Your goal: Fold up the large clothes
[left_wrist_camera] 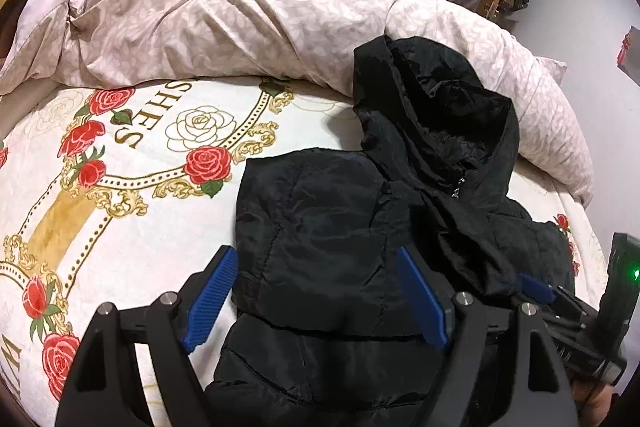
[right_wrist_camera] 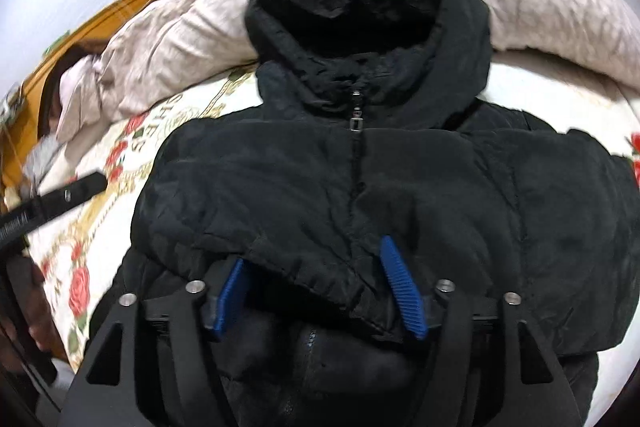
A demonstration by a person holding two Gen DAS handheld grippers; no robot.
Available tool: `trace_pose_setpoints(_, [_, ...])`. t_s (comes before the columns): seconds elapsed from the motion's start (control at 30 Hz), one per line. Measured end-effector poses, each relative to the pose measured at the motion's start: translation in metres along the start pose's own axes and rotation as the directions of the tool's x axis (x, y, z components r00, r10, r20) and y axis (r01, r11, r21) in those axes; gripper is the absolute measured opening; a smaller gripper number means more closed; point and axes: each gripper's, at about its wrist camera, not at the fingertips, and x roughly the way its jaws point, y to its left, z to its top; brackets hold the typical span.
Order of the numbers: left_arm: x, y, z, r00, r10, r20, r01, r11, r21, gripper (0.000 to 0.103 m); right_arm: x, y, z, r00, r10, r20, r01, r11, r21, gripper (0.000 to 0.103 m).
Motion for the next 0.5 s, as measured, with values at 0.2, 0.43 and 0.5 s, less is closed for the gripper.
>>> trace_pose_setpoints(0.2, [-0.006, -0.016, 0.008, 0.999, -0.048, 0.006, 0.048, 0.999, 0.002, 0.082, -0.032, 0.002, 0.002, 0.998, 0.045, 0.038, -0.044, 0.998, -0.037, 0.069])
trace_pose_setpoints(0.43, [0.020, -0.070, 0.002, 0.986, -0.166, -0.030, 0.168, 0.984, 0.067, 0.082, -0.074, -0.055, -0.008, 0.990, -0.088, 0.111, 0.084, 0.996, 0.041, 0.069])
trace_pose_setpoints(0.5, [0.033, -0.088, -0.002, 0.980, -0.194, -0.039, 0.198, 0.974, 0.109, 0.077, -0.079, -0.083, -0.010, 0.982, -0.152, 0.113, 0.141, 0.985, 0.100, 0.069])
